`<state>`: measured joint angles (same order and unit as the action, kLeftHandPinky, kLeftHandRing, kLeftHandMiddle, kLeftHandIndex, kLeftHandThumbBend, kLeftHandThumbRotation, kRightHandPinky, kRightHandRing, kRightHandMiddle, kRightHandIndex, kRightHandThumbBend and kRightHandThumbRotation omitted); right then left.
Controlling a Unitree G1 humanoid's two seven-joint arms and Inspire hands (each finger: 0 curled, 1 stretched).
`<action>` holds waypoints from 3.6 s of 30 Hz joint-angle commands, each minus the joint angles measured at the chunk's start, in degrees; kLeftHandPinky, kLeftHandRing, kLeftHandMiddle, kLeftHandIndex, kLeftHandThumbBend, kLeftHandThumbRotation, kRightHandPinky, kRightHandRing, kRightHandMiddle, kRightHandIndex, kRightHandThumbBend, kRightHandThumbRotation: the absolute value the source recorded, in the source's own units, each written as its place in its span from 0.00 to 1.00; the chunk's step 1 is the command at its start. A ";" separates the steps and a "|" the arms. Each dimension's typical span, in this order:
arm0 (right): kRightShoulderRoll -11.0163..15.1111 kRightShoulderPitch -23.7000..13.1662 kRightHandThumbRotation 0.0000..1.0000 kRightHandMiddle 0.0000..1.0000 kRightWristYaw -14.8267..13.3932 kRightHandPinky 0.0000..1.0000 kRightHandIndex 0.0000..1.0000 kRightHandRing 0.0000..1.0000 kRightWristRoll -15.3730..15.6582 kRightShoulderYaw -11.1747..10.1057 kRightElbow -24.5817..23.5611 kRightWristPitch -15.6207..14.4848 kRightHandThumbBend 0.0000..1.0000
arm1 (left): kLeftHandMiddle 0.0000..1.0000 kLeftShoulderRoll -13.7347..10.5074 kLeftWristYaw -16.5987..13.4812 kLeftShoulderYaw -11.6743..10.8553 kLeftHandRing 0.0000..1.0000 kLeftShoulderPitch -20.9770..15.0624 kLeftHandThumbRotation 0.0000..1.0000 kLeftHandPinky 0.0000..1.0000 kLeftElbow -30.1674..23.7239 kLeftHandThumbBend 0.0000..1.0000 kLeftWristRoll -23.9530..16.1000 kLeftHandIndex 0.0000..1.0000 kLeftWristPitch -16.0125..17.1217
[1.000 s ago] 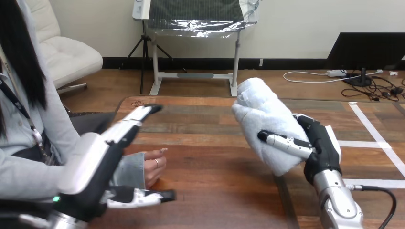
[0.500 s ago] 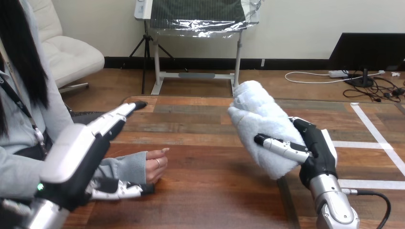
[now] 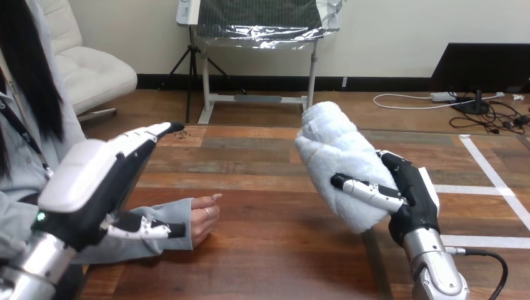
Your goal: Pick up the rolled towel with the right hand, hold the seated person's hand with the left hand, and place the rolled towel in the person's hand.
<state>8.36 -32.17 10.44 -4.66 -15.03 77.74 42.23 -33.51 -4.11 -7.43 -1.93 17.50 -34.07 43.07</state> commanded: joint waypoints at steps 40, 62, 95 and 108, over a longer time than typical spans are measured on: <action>-1.10 -2.17 0.00 0.43 5.38 0.27 0.44 0.32 -5.76 -3.64 -5.33 4.44 0.87 | 0.84 -6.74 4.25 13.20 0.82 -17.98 0.07 0.76 25.51 1.00 -0.71 0.84 -0.84; -1.77 -1.11 0.00 0.43 8.49 0.27 0.44 0.32 -7.32 -4.59 -6.86 6.94 0.87 | 0.82 -6.48 0.52 19.92 0.82 -24.29 0.13 0.77 37.15 1.00 -4.54 0.82 -1.17; -2.69 0.75 0.06 0.40 14.64 0.27 0.45 0.31 -11.63 -5.22 -9.95 10.06 0.92 | 0.65 -6.02 -5.95 24.39 0.61 -26.14 0.13 0.55 41.82 1.00 -6.62 0.67 -1.27; -2.64 0.89 0.08 0.40 15.53 0.27 0.45 0.30 -12.18 -5.06 -10.01 10.23 0.92 | 0.53 -5.77 -8.12 25.09 0.49 -26.02 0.02 0.44 41.84 1.00 -6.48 0.55 -0.16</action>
<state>6.16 -28.51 25.31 -15.84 -19.42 71.70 50.44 -39.41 -10.87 16.74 -24.72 59.09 -40.49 42.43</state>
